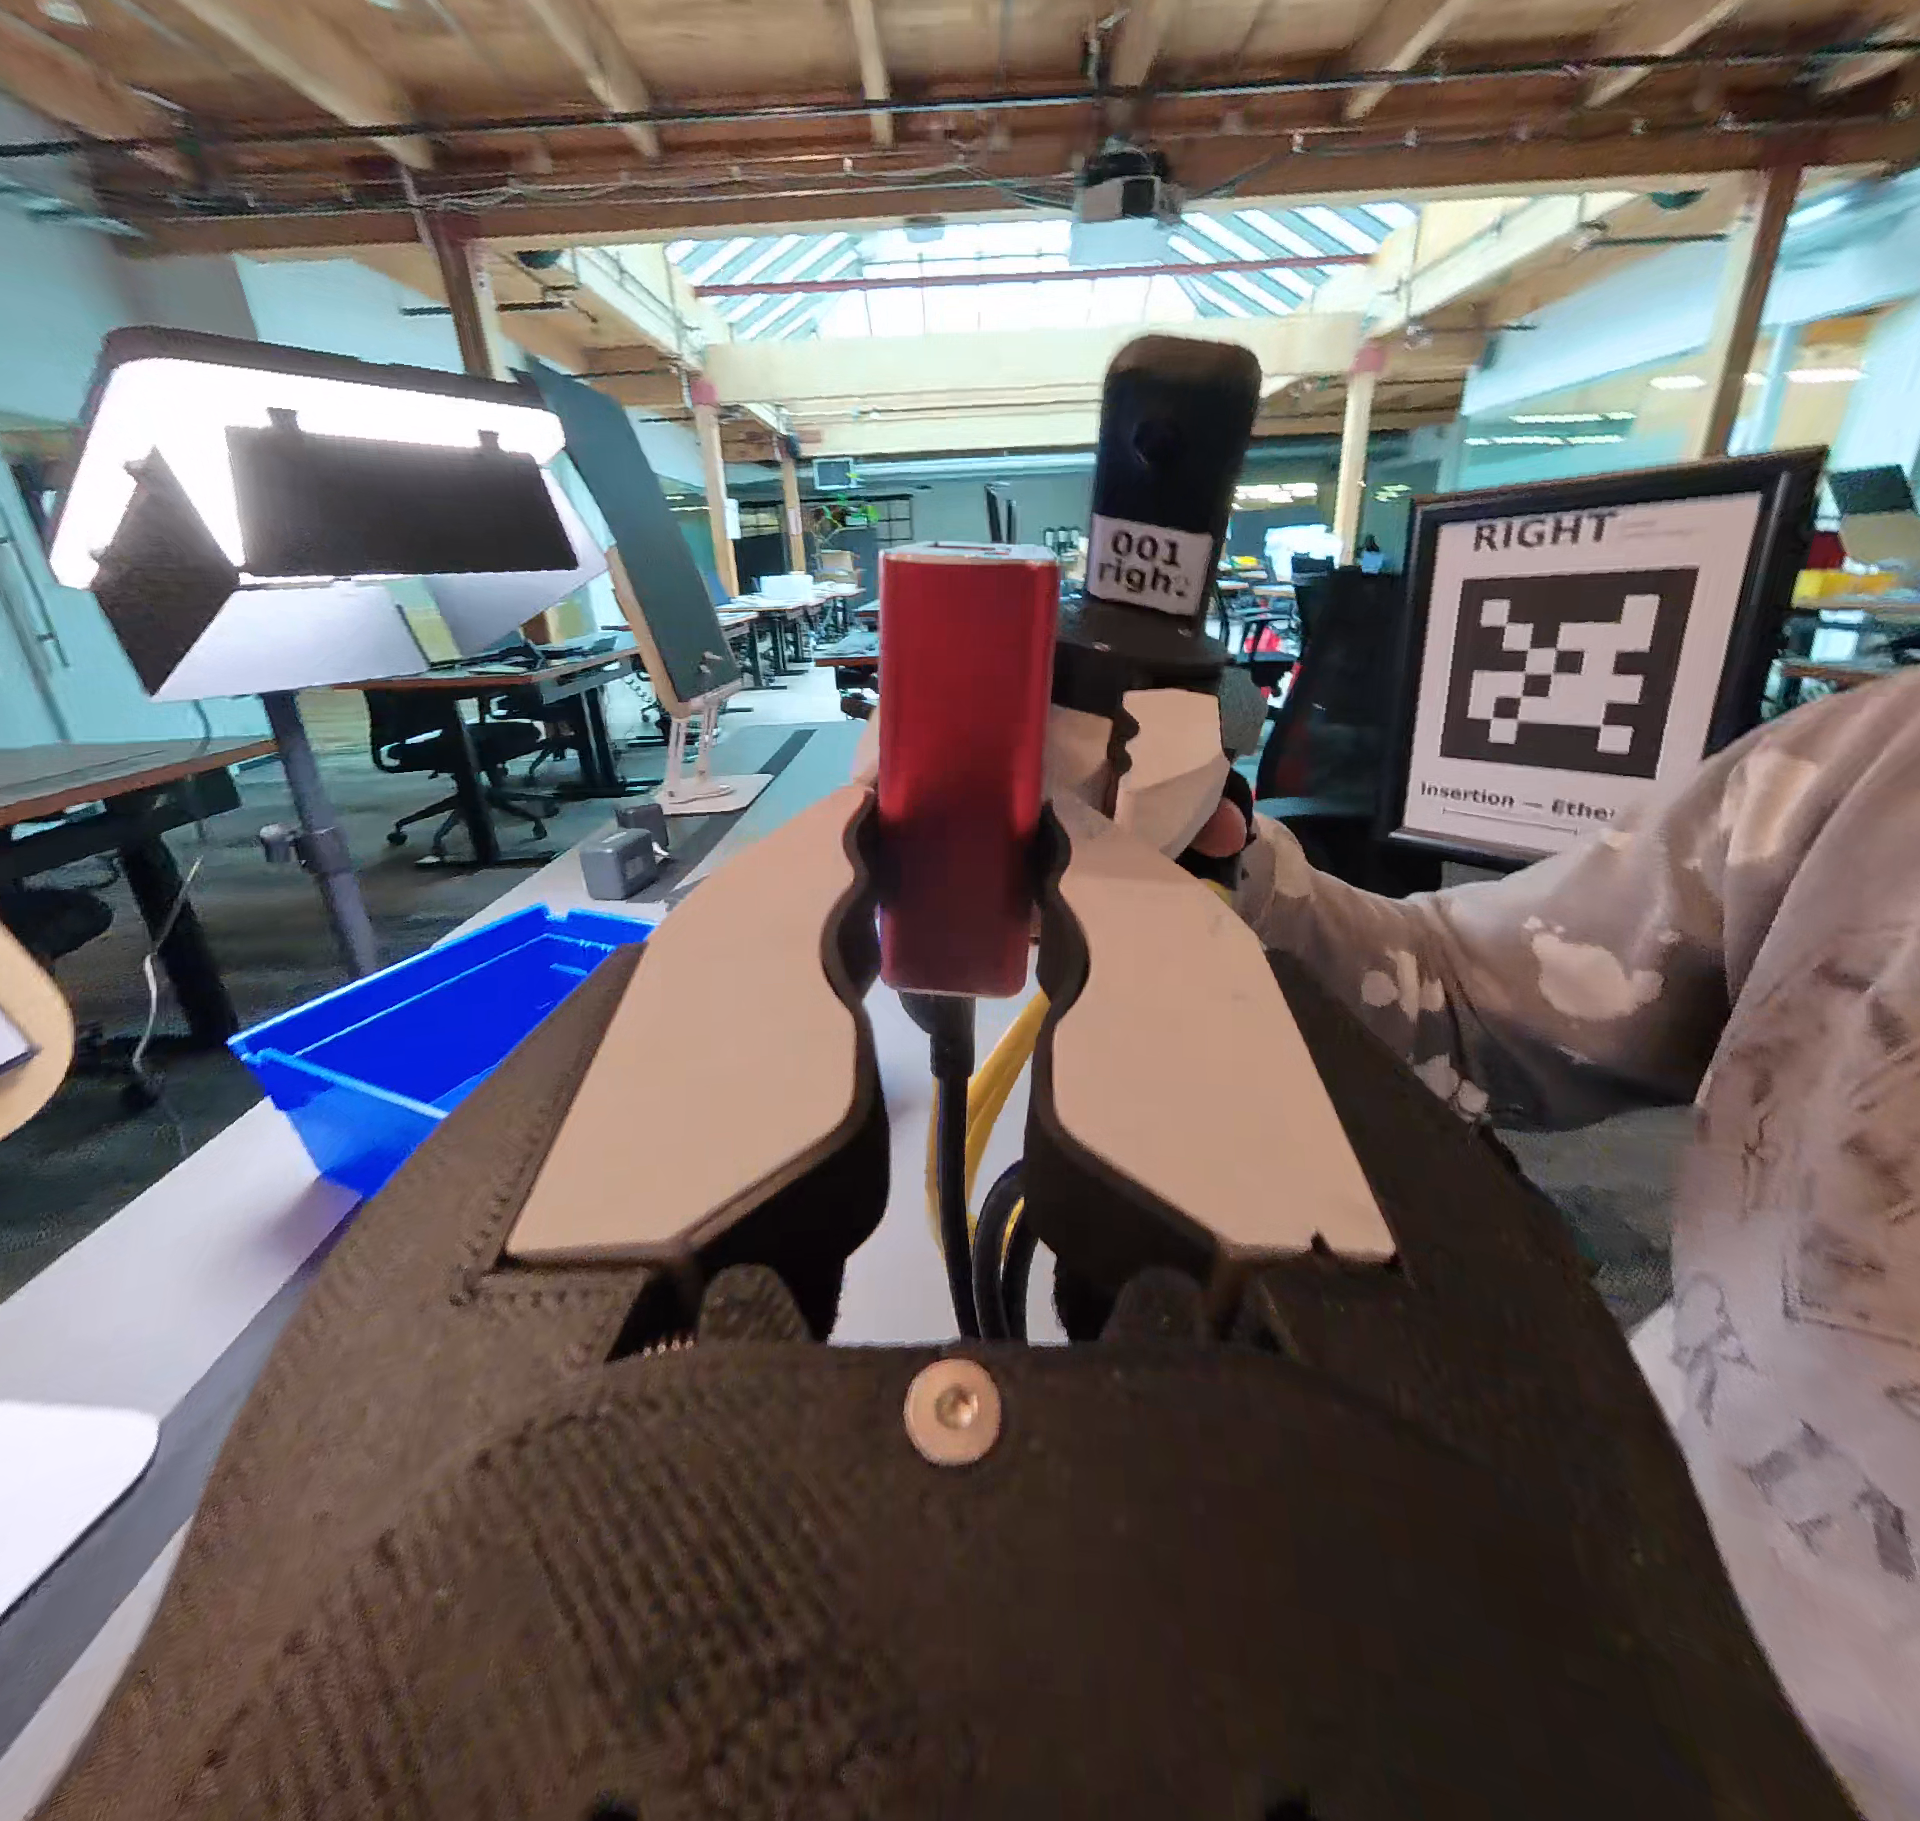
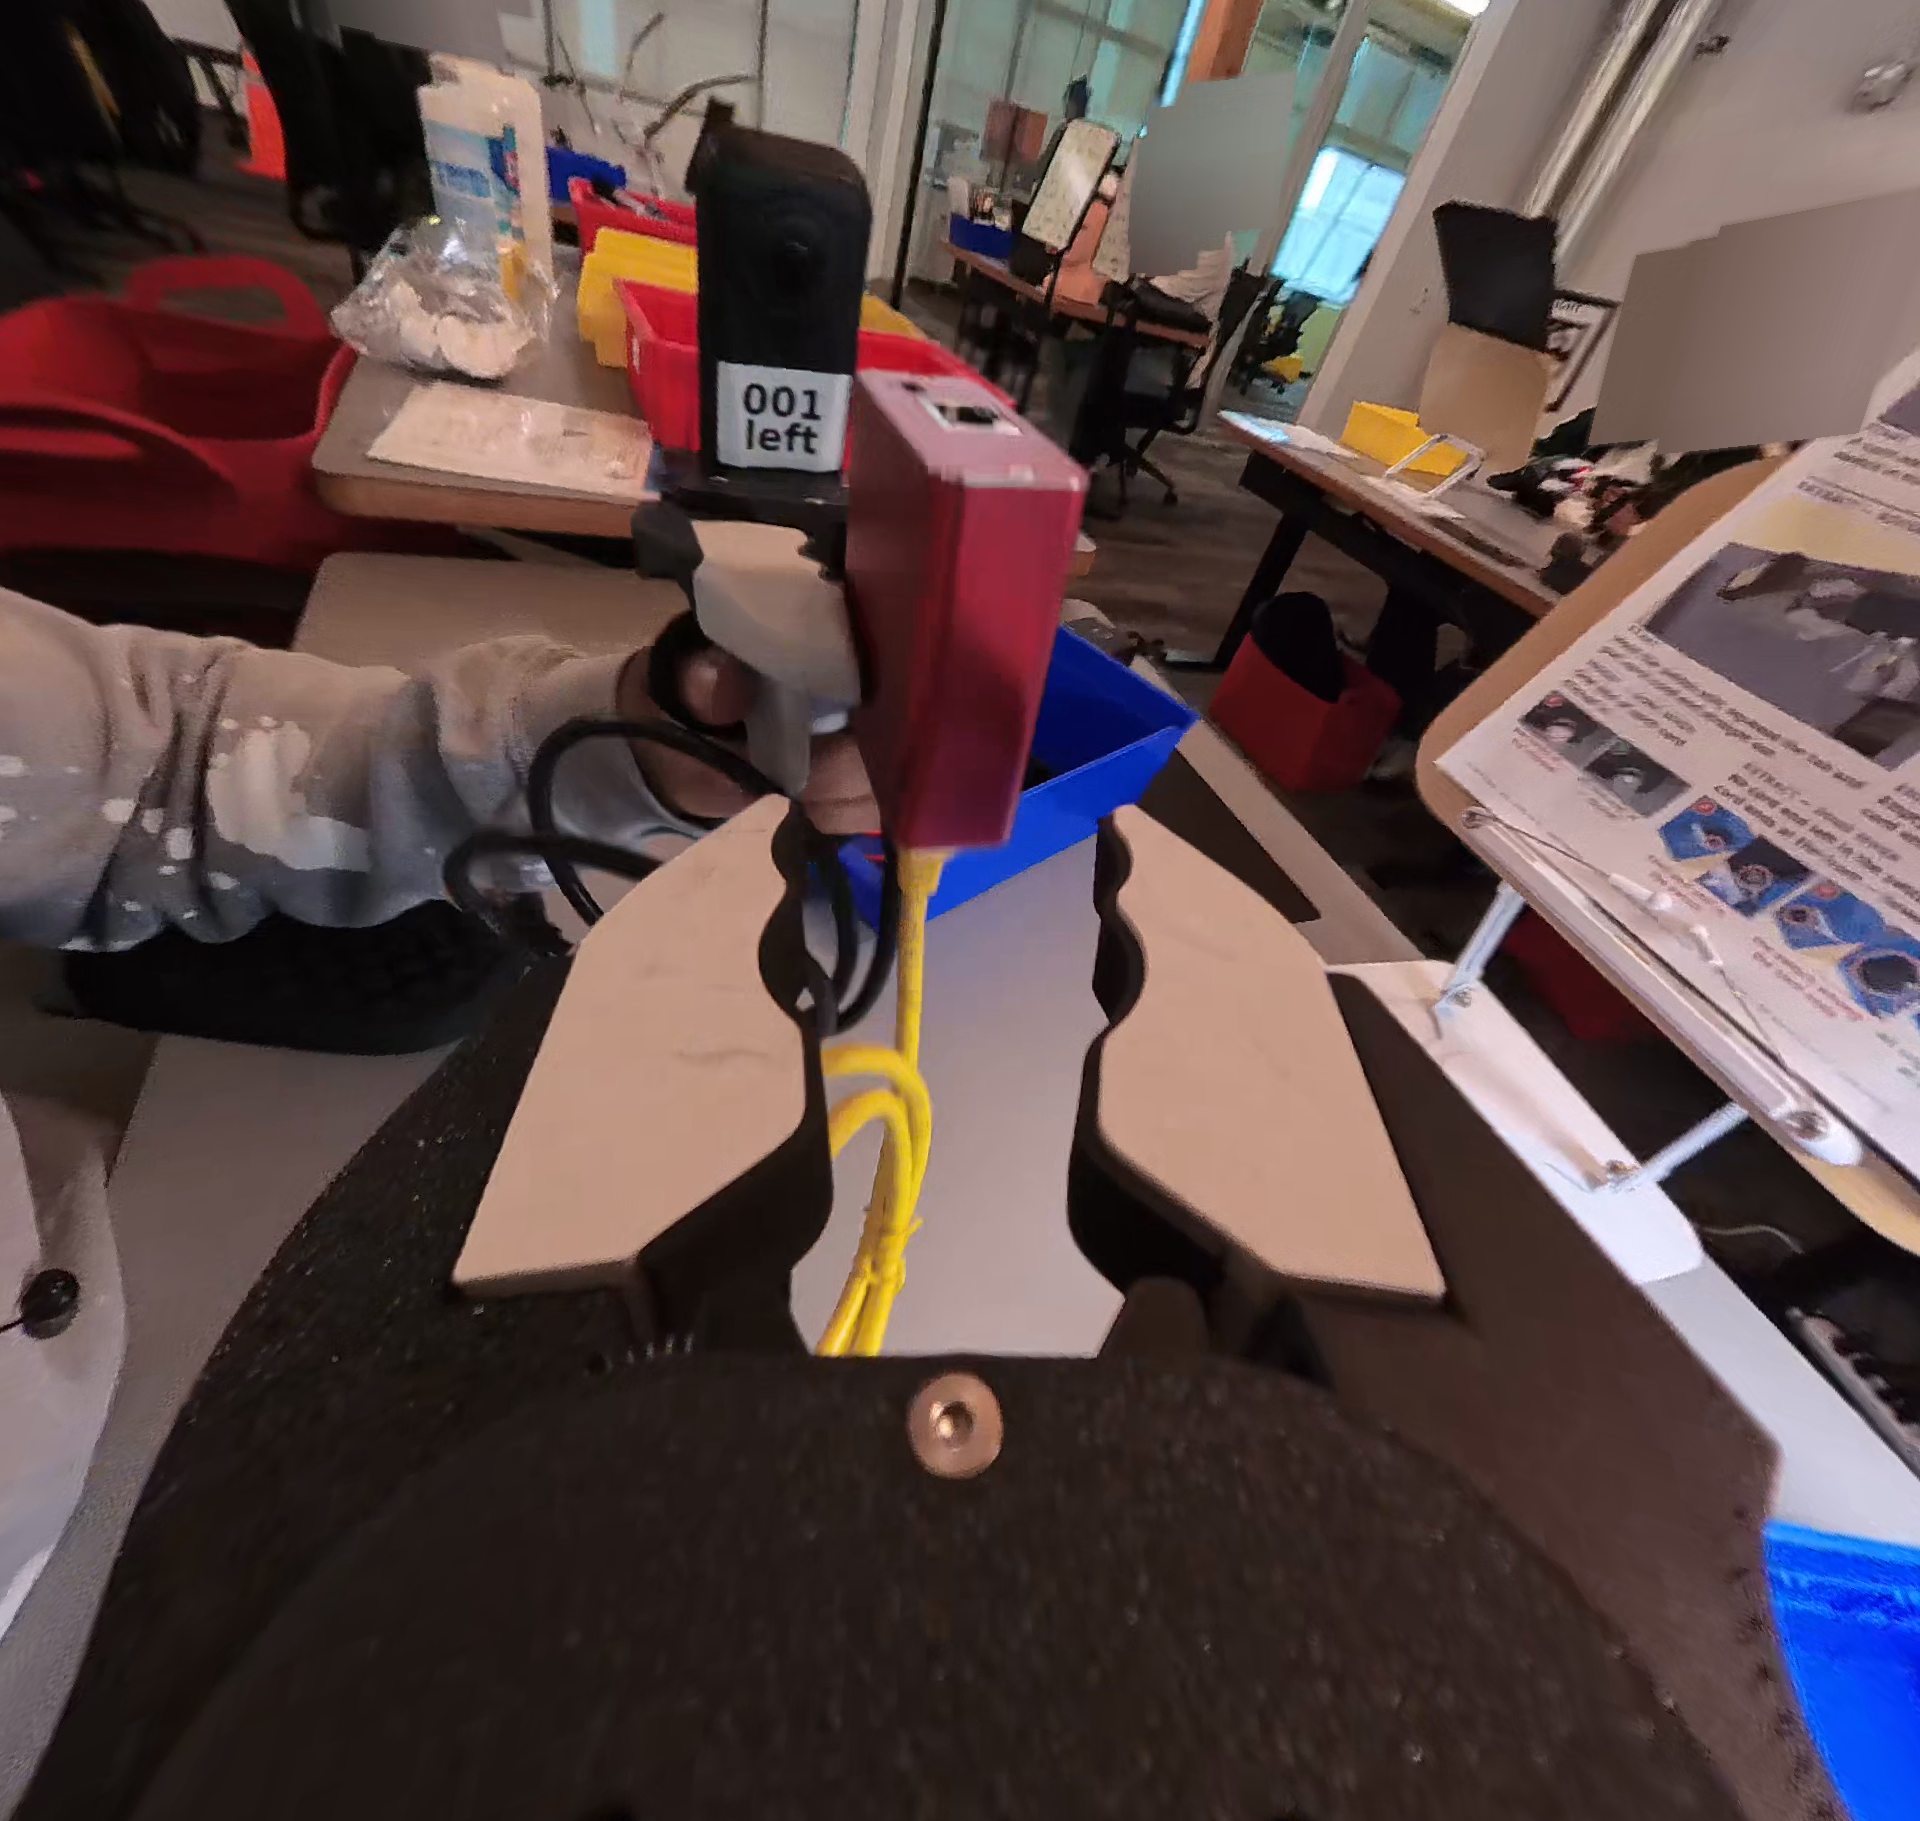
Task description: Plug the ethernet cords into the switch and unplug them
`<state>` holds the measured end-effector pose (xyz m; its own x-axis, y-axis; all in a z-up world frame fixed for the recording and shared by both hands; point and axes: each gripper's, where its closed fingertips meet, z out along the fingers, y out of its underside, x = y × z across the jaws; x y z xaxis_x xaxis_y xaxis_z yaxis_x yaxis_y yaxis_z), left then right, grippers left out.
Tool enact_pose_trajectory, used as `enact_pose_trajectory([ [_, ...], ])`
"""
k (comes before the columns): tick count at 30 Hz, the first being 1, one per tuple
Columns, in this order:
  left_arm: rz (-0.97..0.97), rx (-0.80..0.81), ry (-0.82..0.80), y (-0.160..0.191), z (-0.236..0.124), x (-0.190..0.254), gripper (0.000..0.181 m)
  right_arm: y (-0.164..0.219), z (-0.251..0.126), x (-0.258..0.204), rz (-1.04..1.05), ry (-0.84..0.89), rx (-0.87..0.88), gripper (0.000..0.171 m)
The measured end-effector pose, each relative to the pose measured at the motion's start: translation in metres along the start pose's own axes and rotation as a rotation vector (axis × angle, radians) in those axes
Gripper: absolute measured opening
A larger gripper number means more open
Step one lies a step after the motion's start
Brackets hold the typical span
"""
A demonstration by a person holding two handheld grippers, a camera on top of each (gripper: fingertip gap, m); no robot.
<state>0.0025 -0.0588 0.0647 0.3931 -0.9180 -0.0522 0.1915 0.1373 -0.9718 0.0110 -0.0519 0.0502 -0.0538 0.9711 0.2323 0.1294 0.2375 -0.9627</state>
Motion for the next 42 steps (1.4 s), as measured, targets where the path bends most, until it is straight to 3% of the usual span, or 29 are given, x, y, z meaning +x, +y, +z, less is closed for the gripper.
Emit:
enact_pose_trajectory([
  [3, 0.014, 0.018, 0.062, 0.004, 0.012, 0.007, 0.028, 0.001, 0.007, -0.008, -0.003, -0.116, -0.007, 0.028],
  [5, 0.013, 0.008, 0.064, 0.011, 0.011, 0.008, 0.028, 0.006, 0.007, -0.008, -0.002, -0.143, -0.008, 0.027],
  [8, 0.011, -0.223, 0.071, 0.042, 0.003, 0.007, 0.028, 0.029, 0.005, -0.010, -0.039, -0.173, -0.123, 0.026],
  [11, 0.021, -0.485, -0.022, 0.067, -0.016, -0.004, 0.040, 0.060, -0.008, -0.004, -0.192, -0.113, -0.348, 0.026],
  [16, 0.156, -0.717, -0.020, 0.094, -0.011, 0.014, 0.050, 0.104, -0.010, -0.015, -0.362, -0.076, -0.680, 0.026],
  [19, 0.238, -0.844, -0.009, 0.120, -0.004, 0.021, 0.045, 0.109, -0.001, -0.031, -0.362, -0.145, -0.692, 0.026],
  [21, 0.266, -0.857, -0.007, 0.126, -0.003, 0.019, 0.030, 0.111, -0.001, -0.029, -0.359, -0.130, -0.702, 0.026],
  [29, 0.251, -0.791, -0.025, 0.121, 0.001, 0.013, 0.031, 0.110, 0.003, -0.024, -0.324, -0.138, -0.642, 0.026],
  [34, 0.220, -0.703, -0.102, 0.098, -0.004, -0.001, 0.031, 0.080, 0.006, -0.008, -0.328, -0.040, -0.458, 0.029],
  [38, 0.092, -0.460, -0.258, 0.056, -0.028, -0.039, 0.031, -0.015, -0.030, 0.024, -0.183, 0.195, 0.037, 0.035],
  [42, -0.122, -0.180, -0.375, 0.028, -0.072, -0.084, 0.030, -0.086, -0.088, 0.021, -0.020, 0.193, 0.526, 0.032],
])
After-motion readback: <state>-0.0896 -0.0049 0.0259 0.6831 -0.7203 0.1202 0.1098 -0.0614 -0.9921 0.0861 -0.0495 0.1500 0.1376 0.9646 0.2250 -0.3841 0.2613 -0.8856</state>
